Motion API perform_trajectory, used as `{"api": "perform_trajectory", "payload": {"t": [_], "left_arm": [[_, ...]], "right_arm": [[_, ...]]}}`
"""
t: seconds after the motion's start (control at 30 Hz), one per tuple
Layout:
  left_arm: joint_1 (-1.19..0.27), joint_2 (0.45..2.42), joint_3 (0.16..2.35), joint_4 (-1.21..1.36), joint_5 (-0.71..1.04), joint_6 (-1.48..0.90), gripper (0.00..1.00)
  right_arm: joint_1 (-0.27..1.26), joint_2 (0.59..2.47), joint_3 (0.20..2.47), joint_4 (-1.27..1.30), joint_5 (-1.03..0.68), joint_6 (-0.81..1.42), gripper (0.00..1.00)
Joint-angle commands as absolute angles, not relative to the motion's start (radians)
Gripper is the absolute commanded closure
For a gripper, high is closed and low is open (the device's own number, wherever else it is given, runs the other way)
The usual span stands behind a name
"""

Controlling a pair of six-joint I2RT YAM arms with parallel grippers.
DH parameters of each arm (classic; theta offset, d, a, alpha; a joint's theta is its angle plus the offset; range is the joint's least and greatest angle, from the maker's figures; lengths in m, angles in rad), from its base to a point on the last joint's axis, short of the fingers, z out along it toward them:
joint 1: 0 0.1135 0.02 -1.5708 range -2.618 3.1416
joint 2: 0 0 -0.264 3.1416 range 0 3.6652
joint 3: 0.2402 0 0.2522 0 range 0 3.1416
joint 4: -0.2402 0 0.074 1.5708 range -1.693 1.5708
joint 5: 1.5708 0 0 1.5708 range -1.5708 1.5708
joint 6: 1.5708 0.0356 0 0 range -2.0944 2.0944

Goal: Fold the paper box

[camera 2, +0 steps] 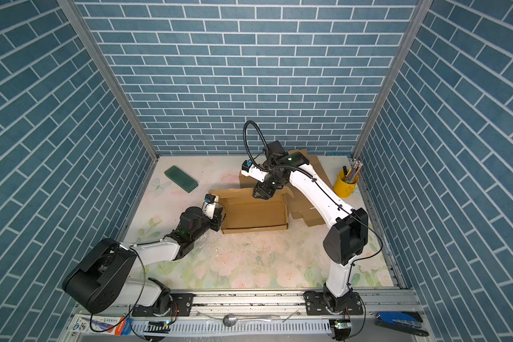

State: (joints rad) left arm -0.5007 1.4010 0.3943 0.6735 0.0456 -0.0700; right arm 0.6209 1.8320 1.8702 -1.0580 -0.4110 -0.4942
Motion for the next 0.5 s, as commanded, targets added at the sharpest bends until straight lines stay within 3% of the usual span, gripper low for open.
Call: {"api": "perform_trajectory", "payload": {"t": [0.0,0.13,0.47], "left_arm": [[-0.511,1.418,0.388,0.532,0.058,-0.061,0.97],[-0.512,1.405,0.390,0.526,0.060,-0.070,0.94],[-0.511,1.296,0.363,0.488,0.035,-0.112,0.82]], "right_arm": [[0.625,1.832,1.877,-1.134,-0.515,-0.554,0.61],[0.639,1.809,1.801,-1.076,-0.479,-0.552,0.81],[0.679,1.693,1.555,-0.881,-0.409,-0.548,0.94]]}}
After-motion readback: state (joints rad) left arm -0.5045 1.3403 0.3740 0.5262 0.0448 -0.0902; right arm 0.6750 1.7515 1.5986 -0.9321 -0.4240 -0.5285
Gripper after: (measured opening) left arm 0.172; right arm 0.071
